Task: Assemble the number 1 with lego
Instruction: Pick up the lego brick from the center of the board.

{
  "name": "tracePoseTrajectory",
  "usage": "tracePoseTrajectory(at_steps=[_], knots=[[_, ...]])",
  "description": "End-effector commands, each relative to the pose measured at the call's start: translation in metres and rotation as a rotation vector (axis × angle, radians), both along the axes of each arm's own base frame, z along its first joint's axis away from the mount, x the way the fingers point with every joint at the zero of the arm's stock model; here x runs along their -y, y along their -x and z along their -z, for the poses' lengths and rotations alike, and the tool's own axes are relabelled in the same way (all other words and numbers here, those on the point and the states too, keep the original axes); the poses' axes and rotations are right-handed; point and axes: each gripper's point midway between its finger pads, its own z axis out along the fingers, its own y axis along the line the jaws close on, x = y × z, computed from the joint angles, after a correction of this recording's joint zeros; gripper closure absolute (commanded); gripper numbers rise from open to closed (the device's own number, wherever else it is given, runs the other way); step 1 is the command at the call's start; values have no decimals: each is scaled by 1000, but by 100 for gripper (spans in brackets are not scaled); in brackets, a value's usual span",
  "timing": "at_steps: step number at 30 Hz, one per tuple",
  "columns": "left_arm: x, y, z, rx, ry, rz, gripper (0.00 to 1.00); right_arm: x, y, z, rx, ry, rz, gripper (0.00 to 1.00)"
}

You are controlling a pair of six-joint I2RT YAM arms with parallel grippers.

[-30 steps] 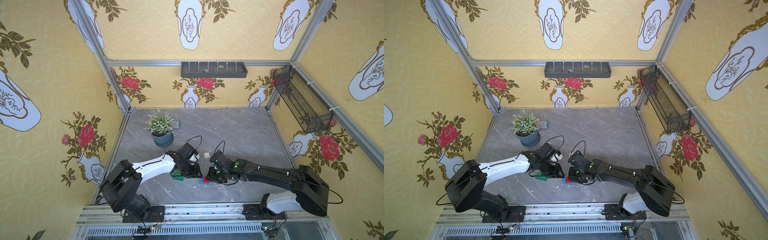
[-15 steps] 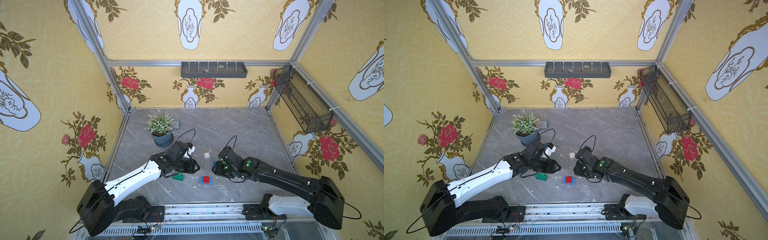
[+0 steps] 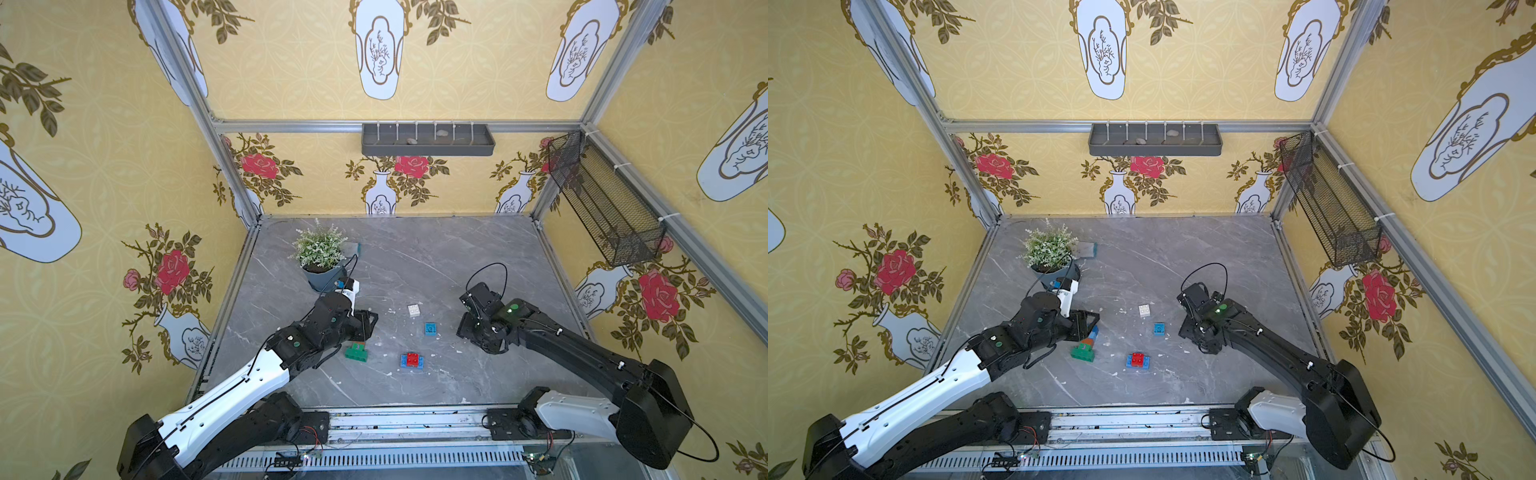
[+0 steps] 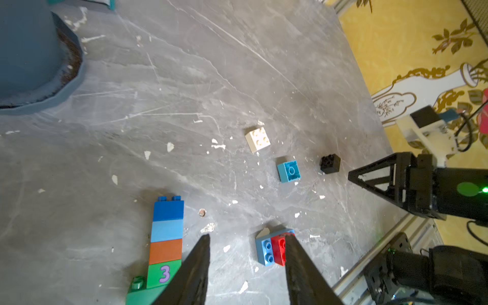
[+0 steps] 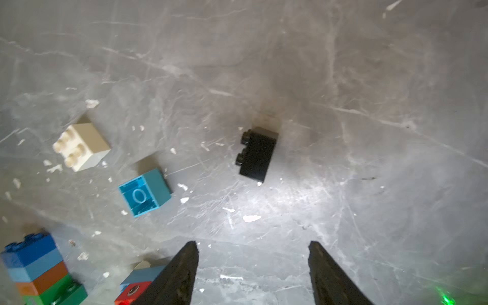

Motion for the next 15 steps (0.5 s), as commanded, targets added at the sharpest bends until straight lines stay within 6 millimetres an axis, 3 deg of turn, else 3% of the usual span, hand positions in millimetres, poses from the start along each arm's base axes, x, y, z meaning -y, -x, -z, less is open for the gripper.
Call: tracePoseTrajectory(at_steps=[1,9,15], knots=[[-10,-10,-9,58,3,-69,52,6,-10,7,-11,26,-9,24],[-14,-5,-6,41,4,-80,52,2,-38,24,-35,7,-25,26],[-13,-2,-1,13,29,-83,52,0,-47,36,-71,-9,-19,38]])
